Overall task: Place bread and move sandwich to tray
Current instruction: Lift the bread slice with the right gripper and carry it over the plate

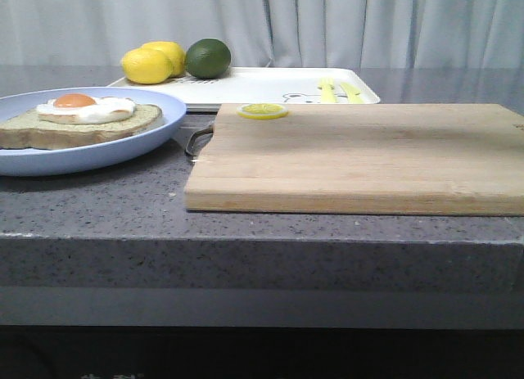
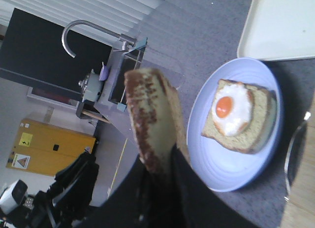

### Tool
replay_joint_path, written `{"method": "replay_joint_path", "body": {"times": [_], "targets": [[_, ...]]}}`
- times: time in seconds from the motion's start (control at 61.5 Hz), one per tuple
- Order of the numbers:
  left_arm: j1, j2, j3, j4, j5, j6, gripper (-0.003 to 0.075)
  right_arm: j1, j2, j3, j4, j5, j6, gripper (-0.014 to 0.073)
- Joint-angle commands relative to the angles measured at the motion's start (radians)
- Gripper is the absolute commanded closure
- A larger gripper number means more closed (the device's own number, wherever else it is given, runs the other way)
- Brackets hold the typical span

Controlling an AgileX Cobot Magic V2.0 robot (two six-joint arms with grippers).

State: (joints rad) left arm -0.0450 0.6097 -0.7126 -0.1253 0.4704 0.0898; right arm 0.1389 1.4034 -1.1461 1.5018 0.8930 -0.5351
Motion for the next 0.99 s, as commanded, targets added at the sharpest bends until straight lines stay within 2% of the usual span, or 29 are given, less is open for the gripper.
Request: {"method": "replay_joint_path", "body": {"times": [0.0,0.114,0.212,0.423,0.504,0.781,0.976], "targets": [[-0.008,0.007,-0.03,-0.004,-0.08,-0.006,0.0174,0.107,-0.026,-0.022,0.147,-0.134,-0.015,0.0592],[-0.008,0.007,-0.03,-0.004,-0.08,-0.006,0.0174,0.222,-0.003,-0.022,0.26,-0.266,-0.065,0.0592],[-0.008,0.007,-0.03,-0.004,-0.08,-0.006,0.0174,0.298,0.031,-0.022,0.429,-0.326,-0.186,0.0592],[-0.008,0.007,-0.03,-0.004,-0.08,-0.006,0.0174,0.382,0.127,-0.132,0.427,-0.362,-0.194,0.0592],[-0.008,0.007,-0.03,-0.004,-0.08,-0.006,0.0174,0.417,0.174,-0.184,0.427,-0.371,-0.172,0.0592],[-0.008,0.007,-0.03,-0.006,-0.08,-0.006,0.0174,0.486,0.325,-0.295,0.427,-0.467,0.071,0.0592],[-0.008,0.007,-0.03,-0.006,-0.08,-0.006,0.0174,0.512,0.405,-0.358,0.427,-0.532,0.1,0.0592]]}}
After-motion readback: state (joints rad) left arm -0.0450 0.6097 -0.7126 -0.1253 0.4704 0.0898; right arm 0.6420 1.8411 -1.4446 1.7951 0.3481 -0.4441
